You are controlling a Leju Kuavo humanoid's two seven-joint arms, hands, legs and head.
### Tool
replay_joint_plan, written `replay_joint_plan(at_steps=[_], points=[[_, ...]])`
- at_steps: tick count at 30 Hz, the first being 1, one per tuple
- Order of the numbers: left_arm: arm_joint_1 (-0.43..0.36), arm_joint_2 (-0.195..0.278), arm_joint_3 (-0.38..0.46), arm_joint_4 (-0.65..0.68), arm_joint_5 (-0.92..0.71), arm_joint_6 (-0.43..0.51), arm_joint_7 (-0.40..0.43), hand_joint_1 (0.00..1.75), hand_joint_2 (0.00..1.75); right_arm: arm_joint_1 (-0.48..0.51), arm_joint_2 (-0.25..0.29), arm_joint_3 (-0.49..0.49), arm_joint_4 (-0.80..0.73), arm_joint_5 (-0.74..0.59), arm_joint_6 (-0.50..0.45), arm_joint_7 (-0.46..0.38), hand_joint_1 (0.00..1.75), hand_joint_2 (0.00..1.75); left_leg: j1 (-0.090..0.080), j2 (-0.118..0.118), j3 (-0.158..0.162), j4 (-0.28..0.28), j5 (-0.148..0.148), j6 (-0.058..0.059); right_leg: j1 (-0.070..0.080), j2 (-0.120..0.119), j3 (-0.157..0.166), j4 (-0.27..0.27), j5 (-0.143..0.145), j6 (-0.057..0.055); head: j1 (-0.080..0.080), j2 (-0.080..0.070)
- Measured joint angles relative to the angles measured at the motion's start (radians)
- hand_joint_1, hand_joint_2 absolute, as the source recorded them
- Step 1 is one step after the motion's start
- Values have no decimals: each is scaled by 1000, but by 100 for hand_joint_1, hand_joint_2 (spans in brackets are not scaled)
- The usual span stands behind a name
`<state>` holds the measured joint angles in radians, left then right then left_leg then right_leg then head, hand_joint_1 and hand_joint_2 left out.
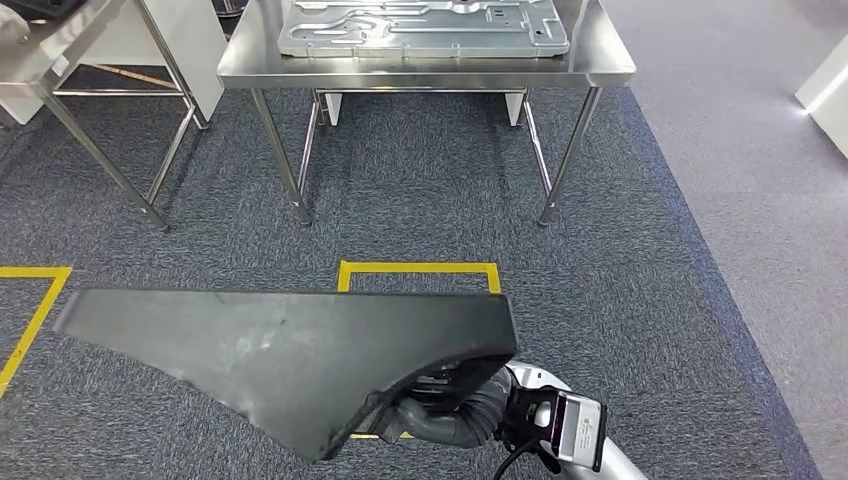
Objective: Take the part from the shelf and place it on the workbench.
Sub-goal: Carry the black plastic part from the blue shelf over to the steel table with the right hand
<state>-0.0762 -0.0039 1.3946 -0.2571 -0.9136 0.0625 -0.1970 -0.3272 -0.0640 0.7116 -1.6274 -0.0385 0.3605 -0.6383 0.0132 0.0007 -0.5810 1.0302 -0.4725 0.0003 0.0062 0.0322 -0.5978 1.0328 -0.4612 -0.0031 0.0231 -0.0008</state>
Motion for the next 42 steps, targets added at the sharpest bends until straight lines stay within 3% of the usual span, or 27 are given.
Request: replay_joint_plan(at_steps=[2,3,5,6,7,8,9,10,12,14,17,19,21,22,23,25,27,30,33,34,37,38,39,41,42], points=[[-1,1,0,0,0,0,0,0,175,0,0,-1,-4,4,-2,-1,161,175,4,2,8,-9,2,12,-1,-7,-8,26,-17,12,2,0],[-1,1,-1,0,0,0,0,0,175,-1,-1,-1,-6,5,-2,-2,161,175,7,4,13,-12,3,17,-3,-12,-25,63,-37,17,4,0],[-1,1,-1,0,0,0,0,0,175,2,-1,-2,-7,7,-3,-4,161,175,6,6,17,-14,-1,22,-9,-19,-89,182,-87,26,6,0],[-1,1,-1,0,0,0,0,0,175,4,-2,-2,-7,8,-3,-4,161,175,6,7,19,-13,-4,22,-13,-20,-123,237,-102,30,6,0],[-1,1,-1,0,0,-1,0,0,175,6,-3,-2,-7,8,-3,-4,161,175,6,7,22,-13,-7,22,-16,-21,-144,264,-99,32,6,0],[-1,1,-1,0,0,-2,0,0,175,7,-4,-2,-7,8,-4,-4,161,175,6,7,26,-13,-11,20,-18,-22,-147,257,-78,33,6,0],[-1,1,-1,0,-1,-2,0,0,175,8,-4,-2,-7,8,-4,-4,161,175,7,7,32,-13,-15,17,-20,-24,-128,209,-41,33,6,0],[-1,1,-1,0,-1,-4,0,0,175,7,-4,-2,-8,8,-4,-4,161,175,7,7,39,-14,-20,14,-21,-28,-97,138,-3,31,6,0],[-2,1,-2,0,-2,-5,0,0,175,7,-4,-3,-10,9,-6,-5,161,175,4,8,48,-14,-30,4,-16,-35,-46,30,34,23,6,0],[-2,2,-2,0,-3,-9,0,0,175,7,-4,-4,-12,9,-10,-7,161,175,2,10,52,-18,-35,-8,-8,-34,-33,4,29,13,5,0],[-5,3,-3,0,-6,-14,-1,0,175,6,-4,-7,-17,10,-14,-12,161,175,4,12,59,-9,-49,-25,-12,-29,-18,-11,24,-6,4,0],[-5,4,-3,0,-6,-15,-2,0,175,6,-4,-8,-20,10,-15,-12,161,175,6,9,17,78,-90,-29,-13,-29,-2,-19,19,-20,2,0],[-3,5,-3,0,-7,-16,-2,0,175,7,-3,-7,-21,11,-16,-12,161,175,6,8,-64,213,-134,-32,-8,-28,6,-19,10,-29,1,0],[-1,6,-3,0,-7,-16,-2,0,175,9,-3,-7,-21,11,-16,-12,161,175,6,8,-95,255,-137,-33,-6,-26,10,-18,6,-30,1,0],[0,6,-3,0,-7,-16,-1,0,175,10,-3,-7,-21,12,-16,-12,161,175,6,8,-109,261,-119,-32,-4,-24,16,-17,0,-31,1,0],[1,7,-3,0,-8,-16,-1,0,175,11,-3,-7,-22,12,-17,-12,161,175,6,8,-84,165,-36,-27,-1,-20,31,-14,-12,-29,1,0],[0,10,-3,0,-8,-16,-1,0,175,11,-3,-7,-23,13,-17,-12,161,175,1,6,-38,47,20,-16,3,-18,41,-10,-25,-24,2,0],[-1,13,-3,0,-8,-16,-1,0,175,11,-3,-7,-24,13,-17,-12,161,175,-5,5,-20,-1,19,-1,3,-15,40,-10,-33,-11,2,0],[-1,14,-4,1,-9,-16,-2,0,175,10,-3,-7,-28,13,-19,-12,161,175,2,5,-6,-13,14,15,1,-19,30,21,-54,8,4,0],[-2,13,-5,1,-9,-16,-3,0,175,10,-3,-7,-30,14,-20,-13,161,175,5,6,1,-17,12,20,-2,-20,7,66,-73,13,5,0],[-2,13,-7,0,-9,-16,-2,0,175,17,-4,-7,-31,17,-24,-13,161,175,5,6,19,-18,-4,23,-13,-22,-108,252,-128,24,6,0],[-1,13,-7,1,-9,-16,0,0,175,20,-4,-7,-31,19,-25,-13,161,175,6,6,27,-17,-11,22,-17,-23,-132,276,-120,27,6,0],[0,13,-7,1,-9,-16,2,0,175,22,-4,-7,-31,21,-27,-13,161,175,7,6,37,-17,-19,19,-20,-24,-136,260,-90,29,6,0],[0,13,-7,1,-8,-15,7,0,175,24,-4,-6,-31,25,-30,-13,161,175,10,5,61,-17,-37,11,-25,-29,-92,139,-3,32,6,0],[-1,13,-7,1,-8,-15,10,0,175,24,-3,-4,-31,27,-31,-13,161,175,10,4,69,-17,-46,4,-24,-31,-66,77,25,32,7,0]])
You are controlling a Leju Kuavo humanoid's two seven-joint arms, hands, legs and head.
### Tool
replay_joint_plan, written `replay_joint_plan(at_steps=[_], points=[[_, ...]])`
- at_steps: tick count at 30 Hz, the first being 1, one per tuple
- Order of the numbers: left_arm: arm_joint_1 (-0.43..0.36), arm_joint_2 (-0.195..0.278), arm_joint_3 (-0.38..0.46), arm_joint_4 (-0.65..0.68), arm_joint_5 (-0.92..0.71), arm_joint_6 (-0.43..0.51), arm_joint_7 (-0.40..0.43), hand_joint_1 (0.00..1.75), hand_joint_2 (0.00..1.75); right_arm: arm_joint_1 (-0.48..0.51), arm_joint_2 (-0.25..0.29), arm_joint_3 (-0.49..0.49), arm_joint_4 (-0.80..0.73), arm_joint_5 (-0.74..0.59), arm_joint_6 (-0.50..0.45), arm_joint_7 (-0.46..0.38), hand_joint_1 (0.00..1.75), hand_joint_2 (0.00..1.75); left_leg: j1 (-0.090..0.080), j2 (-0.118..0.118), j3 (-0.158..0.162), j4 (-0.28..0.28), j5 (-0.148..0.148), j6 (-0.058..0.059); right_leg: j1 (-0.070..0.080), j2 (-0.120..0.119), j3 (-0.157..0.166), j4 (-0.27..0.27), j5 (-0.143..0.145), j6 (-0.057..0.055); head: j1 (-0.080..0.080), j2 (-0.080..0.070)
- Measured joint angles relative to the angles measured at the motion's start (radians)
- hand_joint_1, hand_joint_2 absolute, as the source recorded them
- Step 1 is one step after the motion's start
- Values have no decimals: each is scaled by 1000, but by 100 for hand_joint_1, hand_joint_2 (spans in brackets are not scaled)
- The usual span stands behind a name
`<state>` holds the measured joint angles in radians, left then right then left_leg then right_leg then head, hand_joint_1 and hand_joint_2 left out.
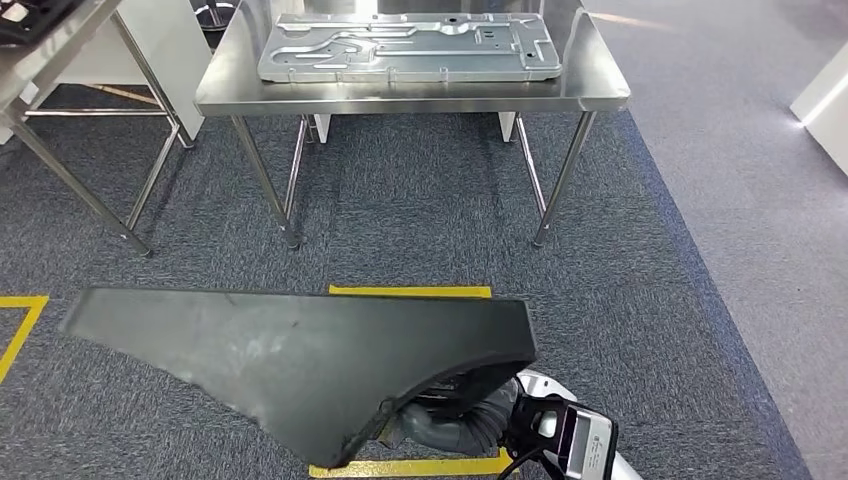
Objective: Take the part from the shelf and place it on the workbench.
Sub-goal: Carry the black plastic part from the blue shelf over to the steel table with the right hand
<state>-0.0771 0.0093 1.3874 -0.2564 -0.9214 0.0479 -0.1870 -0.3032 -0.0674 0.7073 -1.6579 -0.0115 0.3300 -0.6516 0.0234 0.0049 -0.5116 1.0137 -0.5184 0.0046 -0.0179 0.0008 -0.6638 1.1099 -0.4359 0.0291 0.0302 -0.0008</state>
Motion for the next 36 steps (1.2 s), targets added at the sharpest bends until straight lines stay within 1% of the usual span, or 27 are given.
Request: replay_joint_plan(at_steps=[1,2,5,6,7,8,10,11,12,13,14,15,16,17,18,21,23,25,26,27,28,29,30,31,32,34,36], points=[[-1,0,0,0,1,1,2,0,175,1,0,1,0,1,0,0,161,175,-1,0,5,-1,-7,-7,1,-2,18,-42,11,-3,0,0],[-2,0,0,0,3,2,3,0,175,2,1,2,0,2,0,0,161,175,-2,0,7,-4,-13,-13,3,-2,26,-60,7,-8,0,0],[-4,0,0,0,8,4,4,0,175,4,5,4,-2,3,4,0,161,175,-1,3,24,-12,-24,-32,7,4,37,-70,-11,-31,-3,0],[-5,0,0,0,8,4,4,0,175,3,8,4,-3,3,8,-1,161,175,0,4,23,5,-34,-37,8,5,47,-74,-17,-40,-4,0],[-6,-1,0,0,8,4,3,0,175,2,11,4,-4,3,11,-1,161,175,1,3,8,43,-50,-39,7,5,58,-77,-22,-47,-5,0],[-6,-1,0,0,8,5,3,0,175,2,13,4,-4,3,14,-1,161,175,2,3,-24,104,-72,-39,9,4,68,-79,-29,-53,-6,0],[-3,-1,0,0,8,6,3,0,175,3,15,4,-3,3,17,-1,161,175,0,3,-116,242,-108,-37,15,5,86,-79,-45,-61,-7,0],[0,-1,0,0,8,6,4,0,175,4,15,4,-1,3,17,-1,161,175,-1,3,-153,284,-106,-35,19,7,96,-79,-54,-64,-7,0],[2,-1,0,0,8,7,4,0,175,5,15,4,0,3,17,-1,161,175,-3,2,-172,286,-81,-31,23,9,109,-79,-63,-65,-7,0],[4,-1,0,0,8,8,4,0,175,5,15,4,1,3,18,-1,161,175,-6,2,-173,249,-36,-24,27,11,123,-79,-73,-66,-7,0],[5,-1,0,0,8,9,4,0,175,6,16,4,1,3,18,-1,161,175,-11,1,-160,184,18,-14,29,12,137,-80,-84,-66,-7,0],[5,0,0,0,8,10,4,0,175,7,17,4,2,3,18,-1,161,175,-16,1,-142,123,56,-4,32,12,148,-80,-94,-65,-5,0],[5,1,0,0,8,11,3,0,175,8,17,4,2,3,18,-1,161,175,-23,0,-124,73,77,5,32,13,155,-81,-102,-61,-4,0],[5,2,0,1,8,12,3,0,175,10,18,4,3,4,18,-1,161,175,-28,0,-112,43,81,11,29,14,160,-83,-106,-57,-3,0],[6,3,0,1,8,13,2,0,175,12,18,4,3,5,18,-2,161,175,-32,0,-104,31,72,15,27,14,164,-84,-106,-50,-2,0],[6,3,0,1,7,14,0,0,175,18,19,1,2,25,13,-4,161,175,-28,-6,-72,0,66,26,22,12,167,-58,-105,-35,-3,0],[5,3,0,1,6,13,-1,0,175,20,19,-2,2,51,5,-4,161,175,-21,-11,-48,-12,60,31,18,10,120,29,-135,-25,-1,0],[4,3,0,2,6,12,-1,0,175,26,19,-5,4,69,-4,-4,161,175,-17,-20,-36,-14,50,31,9,10,37,143,-179,-13,-1,0],[5,2,0,2,6,12,-1,0,175,29,18,-6,6,73,-7,-3,161,175,-14,-25,-30,-14,44,28,4,10,5,173,-184,-6,-1,0],[6,1,0,2,6,12,-1,0,175,32,18,-7,7,75,-8,-3,161,175,-11,-30,-23,-13,37,25,-1,9,-14,174,-171,0,-1,0],[7,0,0,2,6,12,-1,0,175,33,18,-8,8,75,-8,-4,161,175,-7,-34,-13,-13,30,21,-5,9,-14,140,-134,5,-1,0],[7,-1,0,2,6,12,-1,0,175,34,18,-9,8,72,-8,-4,161,175,-4,-38,-2,-13,22,15,-9,8,2,78,-81,10,-1,0],[7,-1,0,2,6,12,-1,0,175,34,19,-11,8,67,-8,-4,161,175,-1,-41,9,-12,13,9,-11,8,19,16,-40,12,-1,0],[7,-1,0,2,6,12,-1,0,175,33,19,-14,9,61,-7,-3,161,175,1,-45,16,-12,5,2,-10,6,33,-32,-23,9,0,0],[7,-1,0,2,6,11,-1,0,175,33,19,-16,9,55,-7,-3,161,175,2,-47,19,-13,-2,-6,-7,5,41,-61,-17,3,1,0],[8,-2,0,2,5,10,-1,0,175,31,20,-22,9,50,-7,-2,161,175,0,-46,25,-7,-8,-23,-3,4,44,-68,-29,-19,1,0],[6,-2,0,2,4,8,-2,0,175,31,22,-25,9,48,-7,-2,161,175,1,-38,29,13,-15,-32,-4,4,59,-73,-20,-37,0,0]])
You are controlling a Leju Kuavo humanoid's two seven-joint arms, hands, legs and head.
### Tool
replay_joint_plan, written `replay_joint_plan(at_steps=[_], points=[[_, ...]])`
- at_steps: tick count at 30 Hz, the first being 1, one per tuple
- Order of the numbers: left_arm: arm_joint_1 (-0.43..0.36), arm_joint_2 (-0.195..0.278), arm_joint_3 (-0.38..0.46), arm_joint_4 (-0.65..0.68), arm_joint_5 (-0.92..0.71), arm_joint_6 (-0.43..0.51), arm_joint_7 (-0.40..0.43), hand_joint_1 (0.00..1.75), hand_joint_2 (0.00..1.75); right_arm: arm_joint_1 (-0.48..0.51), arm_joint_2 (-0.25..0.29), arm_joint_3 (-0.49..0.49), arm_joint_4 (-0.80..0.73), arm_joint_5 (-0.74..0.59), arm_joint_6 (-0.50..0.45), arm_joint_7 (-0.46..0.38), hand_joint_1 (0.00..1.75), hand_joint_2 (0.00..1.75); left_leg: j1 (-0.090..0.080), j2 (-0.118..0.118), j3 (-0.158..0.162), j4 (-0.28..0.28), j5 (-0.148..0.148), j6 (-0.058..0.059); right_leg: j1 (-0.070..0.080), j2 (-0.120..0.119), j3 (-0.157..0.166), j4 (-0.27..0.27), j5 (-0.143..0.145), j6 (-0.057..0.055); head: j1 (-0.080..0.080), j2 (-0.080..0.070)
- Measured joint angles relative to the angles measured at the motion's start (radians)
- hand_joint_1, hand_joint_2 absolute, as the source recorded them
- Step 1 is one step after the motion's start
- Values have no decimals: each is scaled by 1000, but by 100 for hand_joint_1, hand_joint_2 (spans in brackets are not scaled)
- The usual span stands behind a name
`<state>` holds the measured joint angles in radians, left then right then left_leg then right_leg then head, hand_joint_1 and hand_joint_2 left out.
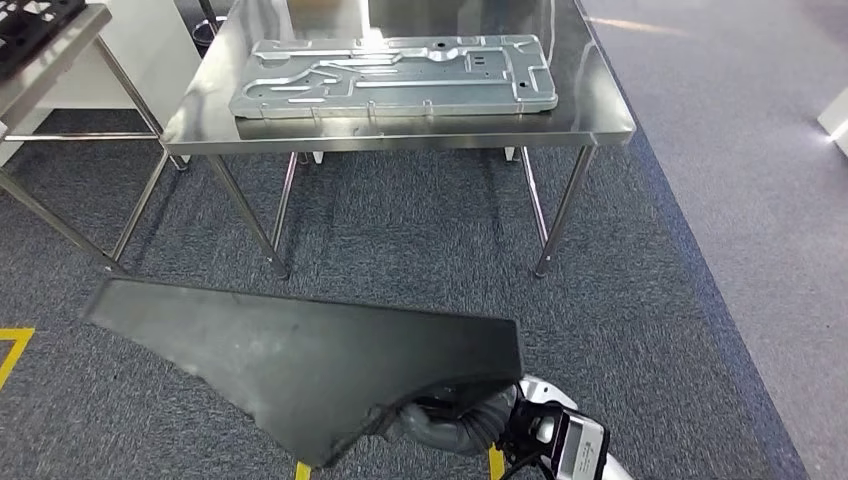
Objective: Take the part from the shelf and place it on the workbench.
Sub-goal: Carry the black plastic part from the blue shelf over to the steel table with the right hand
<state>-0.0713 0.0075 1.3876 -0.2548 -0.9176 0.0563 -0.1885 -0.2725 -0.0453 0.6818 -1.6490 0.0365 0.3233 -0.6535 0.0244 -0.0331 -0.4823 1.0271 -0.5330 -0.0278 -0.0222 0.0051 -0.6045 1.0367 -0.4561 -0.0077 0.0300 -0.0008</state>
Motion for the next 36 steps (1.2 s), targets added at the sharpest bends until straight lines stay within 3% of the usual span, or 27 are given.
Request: replay_joint_plan(at_steps=[2,5,6,7,9,10,11,13,16,18,20,21,23,25,27,31,33,35,36], points=[[-6,0,0,0,-1,-1,0,0,175,-1,3,-1,0,-1,0,0,161,175,2,13,-37,73,-29,-2,3,-2,17,-2,-9,-13,-3,0],[-5,0,0,0,-1,-3,0,0,175,0,4,-2,0,-2,0,0,161,175,1,21,-157,244,-91,-1,13,-4,35,-2,-29,-24,-5,0],[-2,0,0,0,-1,-3,0,0,175,0,4,-2,0,-2,0,0,161,175,0,22,-182,259,-87,0,17,-4,43,-2,-36,-25,-5,0],[0,0,0,0,-1,-3,0,0,175,0,4,-2,0,-2,0,0,161,175,-1,22,-190,237,-60,4,20,-3,54,-2,-44,-25,-5,0],[1,1,0,0,-1,-4,0,0,175,0,4,-2,0,-2,0,0,161,175,-7,24,-169,124,33,18,24,-4,77,-2,-62,-24,-5,0],[1,1,0,0,-1,-4,0,0,175,1,4,-2,0,-2,0,0,161,175,-13,27,-160,75,60,25,26,-4,87,-3,-70,-22,-3,0],[2,2,0,0,-1,-5,0,0,175,2,5,-2,0,-2,1,1,161,175,-18,28,-152,44,73,31,26,-4,92,-5,-77,-17,-3,0],[3,2,0,1,-2,-5,0,0,175,6,5,-2,-2,-3,1,1,161,175,-25,29,-146,25,68,41,25,-3,103,-1,-83,-5,-4,0],[2,2,0,1,-3,-6,-2,0,175,8,6,-3,-8,-5,1,1,161,175,-20,26,-108,4,75,57,24,-3,103,40,-94,10,-3,0],[-1,2,-1,1,-4,-7,-4,0,175,11,5,-4,-10,-6,2,0,161,175,-18,25,-89,-2,69,64,20,-3,45,135,-127,19,0,0],[-1,1,-2,1,-4,-8,-5,0,175,17,5,-6,-10,-7,3,0,161,175,-18,24,-78,-2,57,66,16,-3,-41,239,-170,26,1,0],[1,1,-2,1,-5,-8,-6,0,175,21,5,-6,-10,-7,4,1,161,175,-17,23,-70,-2,49,65,13,-3,-72,259,-177,29,1,0],[3,0,-2,1,-6,-9,-8,0,175,25,4,-9,-10,-6,4,1,161,175,-15,21,-47,-2,30,60,10,-3,-89,215,-135,31,1,0],[3,-2,-3,1,-8,-11,-10,0,175,28,4,-11,-10,-6,4,1,161,175,-14,19,-23,-2,8,51,9,-4,-67,97,-33,30,0,0],[-1,-3,-3,1,-11,-12,-11,0,175,30,4,-13,-10,-3,4,2,161,175,-15,17,-11,-5,-7,39,15,-4,-55,25,26,19,0,0],[-3,-3,-4,1,-14,-15,-12,0,175,35,4,-16,-12,6,1,1,161,175,-14,20,-4,20,-10,16,14,-2,-28,3,20,-11,-2,0],[-5,-4,-5,1,-15,-15,-12,0,175,37,4,-17,-14,9,-1,-1,161,175,-12,25,-56,112,-32,10,12,-3,-5,-5,8,-20,-5,0],[-4,-4,-5,1,-16,-15,-12,0,175,41,4,-18,-14,10,-2,-2,161,175,-12,26,-138,225,-77,4,13,-4,11,-6,-8,-24,-6,0],[-2,-4,-5,1,-16,-16,-12,0,175,43,4,-18,-13,11,-2,-2,161,175,-11,26,-171,256,-91,3,13,-3,21,-6,-17,-25,-6,0]])
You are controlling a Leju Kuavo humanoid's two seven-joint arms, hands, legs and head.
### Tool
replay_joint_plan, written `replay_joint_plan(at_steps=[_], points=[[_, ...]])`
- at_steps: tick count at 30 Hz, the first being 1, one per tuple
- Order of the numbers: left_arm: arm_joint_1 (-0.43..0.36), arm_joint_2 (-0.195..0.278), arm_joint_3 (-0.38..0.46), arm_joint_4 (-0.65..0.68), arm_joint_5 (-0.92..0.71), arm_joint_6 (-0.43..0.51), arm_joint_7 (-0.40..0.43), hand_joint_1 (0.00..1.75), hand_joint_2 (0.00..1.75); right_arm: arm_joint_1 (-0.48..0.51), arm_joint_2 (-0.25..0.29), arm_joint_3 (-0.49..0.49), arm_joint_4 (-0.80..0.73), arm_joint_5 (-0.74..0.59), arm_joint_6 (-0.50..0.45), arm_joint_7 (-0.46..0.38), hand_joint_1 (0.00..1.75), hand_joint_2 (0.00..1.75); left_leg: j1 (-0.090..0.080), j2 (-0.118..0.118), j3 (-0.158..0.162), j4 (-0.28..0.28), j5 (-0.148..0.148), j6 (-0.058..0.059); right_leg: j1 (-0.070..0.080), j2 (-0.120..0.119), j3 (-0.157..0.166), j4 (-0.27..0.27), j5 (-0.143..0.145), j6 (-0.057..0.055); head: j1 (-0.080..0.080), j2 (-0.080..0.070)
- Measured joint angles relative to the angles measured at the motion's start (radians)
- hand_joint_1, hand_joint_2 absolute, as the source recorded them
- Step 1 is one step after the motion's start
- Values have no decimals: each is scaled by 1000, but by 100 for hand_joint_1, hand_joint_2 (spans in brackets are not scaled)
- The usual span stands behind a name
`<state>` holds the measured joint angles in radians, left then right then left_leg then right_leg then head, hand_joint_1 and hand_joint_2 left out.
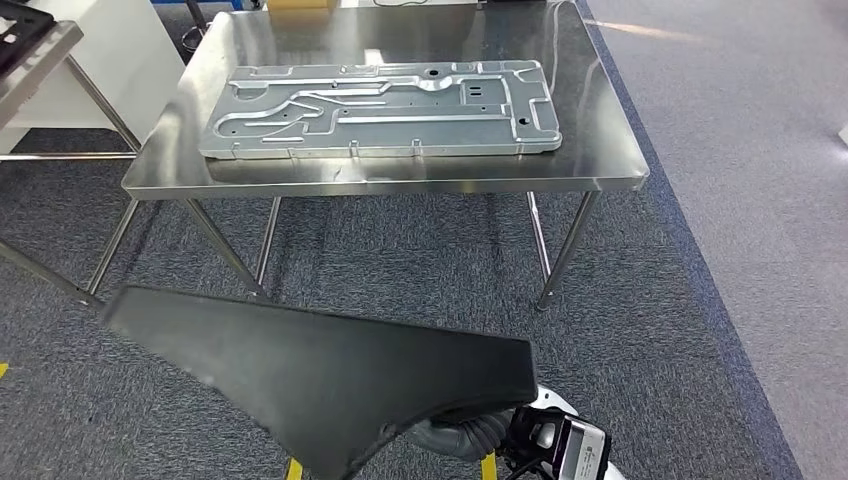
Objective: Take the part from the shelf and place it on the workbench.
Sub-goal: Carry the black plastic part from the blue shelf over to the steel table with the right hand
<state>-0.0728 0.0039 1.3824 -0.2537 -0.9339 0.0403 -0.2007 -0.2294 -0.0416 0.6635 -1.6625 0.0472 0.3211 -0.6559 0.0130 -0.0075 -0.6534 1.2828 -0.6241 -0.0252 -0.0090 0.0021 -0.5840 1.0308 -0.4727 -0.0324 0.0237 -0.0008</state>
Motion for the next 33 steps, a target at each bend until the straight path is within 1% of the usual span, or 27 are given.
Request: replay_joint_plan(at_steps=[1,2,4,5,6,7,10,11,12,14,15,16,17,18,19,20,21,22,24,25,26,27,28,30,31,32,33], points=[[2,0,0,0,0,-1,0,0,175,2,0,0,0,0,0,0,161,175,0,0,-18,0,3,0,0,1,11,0,-9,0,0,0],[2,0,-1,0,-1,-1,0,0,175,4,0,0,0,1,-1,0,161,175,0,0,-22,-30,28,0,1,2,24,0,-19,2,0,0],[3,1,-2,0,-1,-2,0,0,175,4,0,-1,0,1,0,-1,161,175,-1,2,-3,-145,128,6,2,2,49,1,-39,7,0,0],[3,1,-2,0,-1,-2,1,0,175,5,0,-1,0,2,0,-2,161,175,-3,3,6,-191,158,10,3,3,57,1,-47,11,0,0],[4,2,-2,0,0,-2,2,0,175,6,0,-1,0,3,0,-3,161,175,-7,5,12,-221,180,17,3,3,62,1,-55,17,0,0],[5,2,-2,0,1,-1,4,0,175,8,0,-1,-1,4,0,-4,161,175,-10,6,14,-231,182,25,4,4,67,3,-59,23,-1,0],[4,2,-2,0,2,1,8,0,175,7,0,-2,-5,6,1,-8,161,175,-8,3,44,-246,180,45,3,4,75,26,-67,39,-1,0],[2,2,-2,0,2,2,8,0,175,6,0,-2,-6,6,1,-10,161,175,-6,1,57,-250,177,50,2,4,60,56,-74,43,0,0],[0,2,-2,0,2,2,8,0,175,6,0,-2,-7,7,1,-11,161,175,-6,1,65,-254,173,53,1,3,31,103,-87,47,0,0],[-2,2,-2,0,3,2,8,0,175,6,0,-2,-7,7,2,-14,161,175,-7,0,77,-255,161,58,1,3,-56,220,-127,52,1,0],[-1,2,-2,0,3,2,7,0,175,7,-1,-2,-7,7,2,-14,161,175,-8,0,86,-255,153,59,1,3,-93,257,-141,53,1,0],[0,2,-2,0,4,2,7,0,175,7,-1,-2,-6,7,3,-14,161,175,-9,-1,97,-255,144,59,2,3,-117,266,-140,52,1,0],[1,2,-1,0,4,2,6,0,175,7,-1,-2,-5,7,3,-14,161,175,-9,-2,110,-255,134,58,3,3,-125,244,-120,49,1,0],[1,2,-1,0,5,2,6,0,175,7,-1,-2,-5,7,3,-14,161,175,-10,-4,125,-255,123,57,6,3,-118,191,-76,44,1,0],[1,1,-1,0,5,1,5,0,175,7,-1,-3,-5,7,3,-15,161,175,-11,-5,137,-256,113,55,9,3,-106,127,-20,37,1,0],[0,-1,-1,1,4,1,4,0,175,6,-1,-3,-5,7,3,-16,161,175,-11,-7,146,-256,103,52,14,3,-95,74,19,30,1,0],[0,-2,-1,2,4,0,4,0,175,6,-1,-4,-6,6,2,-19,161,175,-11,-8,152,-258,95,47,18,3,-87,36,50,24,1,0],[0,-4,-1,2,4,-1,4,0,175,6,-1,-6,-9,5,2,-23,161,175,-11,-9,155,-258,93,41,21,4,-84,17,60,19,1,0],[-1,-4,-1,3,4,-3,4,0,175,6,-1,-10,-20,4,0,-32,161,175,-12,-10,165,-255,97,28,20,6,-67,3,58,10,0,0],[-1,-5,-2,3,4,-4,4,0,175,6,-2,-12,-27,5,-1,-35,161,175,-11,-8,165,-240,102,22,18,6,-52,-8,56,5,0,0],[-3,-5,-2,3,6,-5,4,0,175,5,-2,-13,-34,5,-2,-37,161,175,-11,-7,152,-209,101,17,15,4,-36,-17,52,1,-1,0],[-4,-5,-2,3,8,-5,4,0,175,6,-2,-15,-40,5,-2,-37,161,175,-9,-5,127,-164,92,13,12,3,-23,-23,47,-2,-2,0],[-5,-6,-2,3,10,-6,4,0,175,6,-2,-17,-45,6,-2,-38,161,175,-7,-3,93,-108,73,8,10,2,-12,-27,40,-4,-3,0],[-4,-6,-2,3,13,-5,5,0,175,8,-2,-21,-52,6,2,-38,161,175,-3,-1,28,-20,23,1,9,2,-1,-27,28,-5,-4,0],[-2,-6,-1,3,15,-5,5,0,175,9,-2,-22,-54,6,4,-38,161,175,-1,-1,3,6,2,-2,8,3,5,-27,22,-5,-4,0],[-1,-6,-1,3,17,-5,6,0,175,10,-2,-23,-55,7,7,-38,161,175,1,0,-11,11,-2,-5,7,4,12,-27,16,-3,-4,0],[0,-6,-1,3,18,-5,6,0,175,10,-2,-24,-56,8,9,-38,161,175,3,0,-16,-9,15,-7,6,4,22,-27,9,-1,-4,0]])
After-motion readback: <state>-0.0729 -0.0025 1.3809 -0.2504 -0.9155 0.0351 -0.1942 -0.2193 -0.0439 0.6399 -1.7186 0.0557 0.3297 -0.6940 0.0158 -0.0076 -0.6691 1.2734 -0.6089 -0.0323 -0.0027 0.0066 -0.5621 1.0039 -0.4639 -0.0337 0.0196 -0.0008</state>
